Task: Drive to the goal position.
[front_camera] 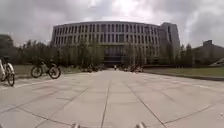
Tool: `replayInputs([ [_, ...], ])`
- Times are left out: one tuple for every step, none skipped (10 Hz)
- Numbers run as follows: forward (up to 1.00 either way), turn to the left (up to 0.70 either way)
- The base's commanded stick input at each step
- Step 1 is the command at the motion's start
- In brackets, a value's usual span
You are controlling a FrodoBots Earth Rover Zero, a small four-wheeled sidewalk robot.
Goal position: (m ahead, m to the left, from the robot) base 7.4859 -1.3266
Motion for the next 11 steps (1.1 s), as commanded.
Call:
replayInputs([
  [0.60,0.00],
  [0.60,0.00],
  [0.60,0.00],
  [0.60,0.00],
  [0.60,0.00],
  [0.60,0.00],
  [0.60,-0.07],
  [0.60,-0.10],
  [0.60,-0.09],
  [0.60,-0.05],
  [0.60,-0.01],
])
